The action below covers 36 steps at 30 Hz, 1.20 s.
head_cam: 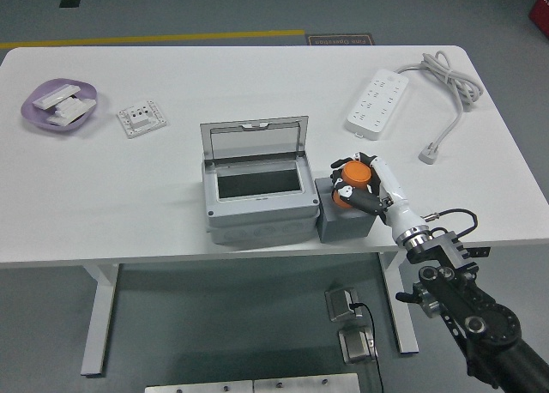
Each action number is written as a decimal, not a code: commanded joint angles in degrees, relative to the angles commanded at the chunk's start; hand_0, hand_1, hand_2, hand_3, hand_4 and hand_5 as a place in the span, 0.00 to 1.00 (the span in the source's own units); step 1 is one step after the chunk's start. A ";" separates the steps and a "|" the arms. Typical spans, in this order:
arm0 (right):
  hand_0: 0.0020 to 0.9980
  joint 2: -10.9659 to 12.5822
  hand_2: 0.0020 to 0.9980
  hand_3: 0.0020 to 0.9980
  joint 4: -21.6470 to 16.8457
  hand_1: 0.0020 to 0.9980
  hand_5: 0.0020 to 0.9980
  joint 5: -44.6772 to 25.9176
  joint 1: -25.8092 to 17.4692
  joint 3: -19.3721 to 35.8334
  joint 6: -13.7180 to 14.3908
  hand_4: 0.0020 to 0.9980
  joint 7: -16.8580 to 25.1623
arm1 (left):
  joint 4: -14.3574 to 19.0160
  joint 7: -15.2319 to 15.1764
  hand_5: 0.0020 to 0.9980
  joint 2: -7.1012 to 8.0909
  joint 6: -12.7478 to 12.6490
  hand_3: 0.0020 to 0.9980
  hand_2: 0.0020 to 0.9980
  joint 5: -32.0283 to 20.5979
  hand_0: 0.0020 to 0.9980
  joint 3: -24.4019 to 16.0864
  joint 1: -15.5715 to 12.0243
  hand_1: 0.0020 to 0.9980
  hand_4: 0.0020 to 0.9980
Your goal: Pick up the cylinder from the cube,place it in the box,flap close box
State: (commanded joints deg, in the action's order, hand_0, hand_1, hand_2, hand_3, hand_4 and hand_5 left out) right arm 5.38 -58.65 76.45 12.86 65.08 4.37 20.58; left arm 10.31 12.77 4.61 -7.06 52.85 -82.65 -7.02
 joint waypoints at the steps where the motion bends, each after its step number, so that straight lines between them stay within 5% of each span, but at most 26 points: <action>1: 0.50 -0.01 0.54 0.54 0.04 0.51 0.00 0.29 0.01 0.07 -0.23 0.15 -0.06 | 0.00 0.00 0.48 -0.01 0.00 0.84 0.78 -0.02 0.82 0.02 -0.01 0.81 0.73; 2: 0.51 0.00 0.58 0.64 0.11 0.55 0.00 0.66 0.04 0.14 -0.53 0.24 -0.17 | 0.00 0.01 0.48 -0.02 -0.01 0.84 0.78 -0.02 0.82 0.02 -0.02 0.81 0.73; 7: 0.51 0.04 0.58 0.64 0.38 0.55 0.00 2.13 0.11 0.37 -1.67 0.24 -0.66 | 0.00 0.03 0.48 -0.07 -0.02 0.84 0.78 0.01 0.82 0.01 -0.04 0.81 0.73; 8: 0.49 0.06 0.62 0.70 0.42 0.60 0.04 2.25 0.11 0.37 -1.77 0.51 -0.70 | 0.00 0.02 0.48 -0.07 -0.02 0.84 0.78 0.02 0.82 0.00 -0.04 0.81 0.73; 13: 0.49 0.11 0.62 0.70 0.43 0.60 0.04 2.68 0.06 0.27 -1.93 0.51 -0.87 | 0.00 0.05 0.48 -0.10 -0.03 0.84 0.78 0.07 0.82 -0.03 -0.02 0.81 0.73; 14: 0.70 0.12 0.79 0.89 0.41 0.80 0.22 2.76 0.05 0.25 -1.92 0.86 -0.91 | 0.00 0.07 0.48 -0.11 -0.02 0.84 0.78 0.09 0.82 -0.03 0.00 0.81 0.73; 36: 0.77 0.14 0.84 0.95 0.18 0.86 0.28 3.92 0.11 0.13 -1.52 0.93 -1.38 | 0.00 -0.06 0.48 -0.01 -0.02 0.84 0.78 0.36 0.82 -0.41 0.36 0.81 0.73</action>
State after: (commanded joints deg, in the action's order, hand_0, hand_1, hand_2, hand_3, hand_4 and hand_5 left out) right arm 5.51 -58.48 80.37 12.96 65.21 2.86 19.20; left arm 10.31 12.71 4.60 -7.08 53.21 -83.06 -6.67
